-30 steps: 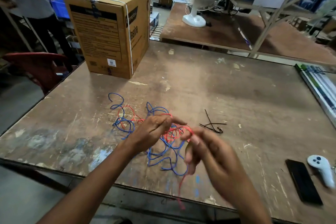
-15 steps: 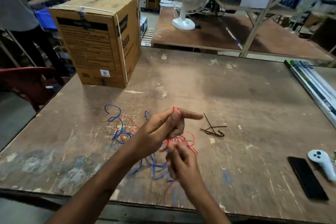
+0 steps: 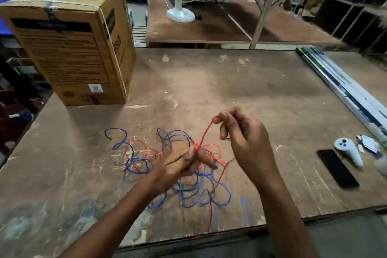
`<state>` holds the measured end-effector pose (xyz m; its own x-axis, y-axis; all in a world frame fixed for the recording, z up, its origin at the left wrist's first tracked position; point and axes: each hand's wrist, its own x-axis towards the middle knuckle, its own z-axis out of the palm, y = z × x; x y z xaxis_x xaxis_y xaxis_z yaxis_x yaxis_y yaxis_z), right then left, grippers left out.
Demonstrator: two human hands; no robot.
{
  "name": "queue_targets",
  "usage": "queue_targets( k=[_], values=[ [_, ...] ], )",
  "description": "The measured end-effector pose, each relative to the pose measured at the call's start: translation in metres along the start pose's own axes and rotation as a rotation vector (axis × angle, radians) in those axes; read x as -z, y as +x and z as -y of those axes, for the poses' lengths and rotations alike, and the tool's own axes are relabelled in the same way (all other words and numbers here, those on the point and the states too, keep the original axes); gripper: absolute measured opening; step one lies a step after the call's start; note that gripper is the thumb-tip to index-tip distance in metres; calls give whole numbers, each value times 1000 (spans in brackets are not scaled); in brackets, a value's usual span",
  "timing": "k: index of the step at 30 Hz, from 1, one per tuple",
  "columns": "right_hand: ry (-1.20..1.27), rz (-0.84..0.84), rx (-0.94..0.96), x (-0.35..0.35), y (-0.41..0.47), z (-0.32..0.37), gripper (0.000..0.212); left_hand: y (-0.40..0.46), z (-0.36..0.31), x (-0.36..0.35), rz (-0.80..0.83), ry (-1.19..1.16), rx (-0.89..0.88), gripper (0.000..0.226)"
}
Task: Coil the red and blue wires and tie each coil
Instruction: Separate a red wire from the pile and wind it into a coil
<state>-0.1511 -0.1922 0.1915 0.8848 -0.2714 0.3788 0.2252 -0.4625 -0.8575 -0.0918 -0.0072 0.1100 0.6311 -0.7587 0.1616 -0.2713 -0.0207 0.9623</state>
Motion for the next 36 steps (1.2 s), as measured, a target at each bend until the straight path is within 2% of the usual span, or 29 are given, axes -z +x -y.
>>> queue_targets(
  k=[2,6,10,12,15,17,19,22,25,28,31,33,36],
  values=[
    [84,-9,-97,-20,29,-31,22,-5,-8,0,105,-92,-33,54],
    [293,176,-265,-63,3,-67,25,-5,-30,9,124,-243,-162,59],
    [340,330,-335,-100,-93,-64,37,11,-44,23,-34,-258,-243,53],
    [296,421,-265,-98,-128,-55,34,19,-40,24,-167,-216,-230,52],
    [229,575,-190,-69,-139,-25,28,26,-20,25,-272,69,-152,46],
    [245,557,-139,-41,-122,6,27,26,-3,25,-225,239,-97,43],
    [245,409,-72,-15,-90,21,26,22,9,18,-183,213,-25,43],
    [141,177,15,7,-22,17,29,12,9,-6,-149,0,-47,47],
    [165,65,-63,-1,41,-24,25,7,-7,-25,-81,-223,-76,55],
    [247,209,-202,-29,49,-68,15,12,-27,-30,-107,-310,-146,52],
    [295,320,-230,-55,-15,-79,20,21,-41,-19,-228,-260,-214,48],
    [273,344,-202,-61,-66,-70,25,26,-43,-12,-277,-143,-170,47],
    [262,456,-205,-50,-115,-56,17,33,-32,-8,-328,188,-64,42]
  ],
)
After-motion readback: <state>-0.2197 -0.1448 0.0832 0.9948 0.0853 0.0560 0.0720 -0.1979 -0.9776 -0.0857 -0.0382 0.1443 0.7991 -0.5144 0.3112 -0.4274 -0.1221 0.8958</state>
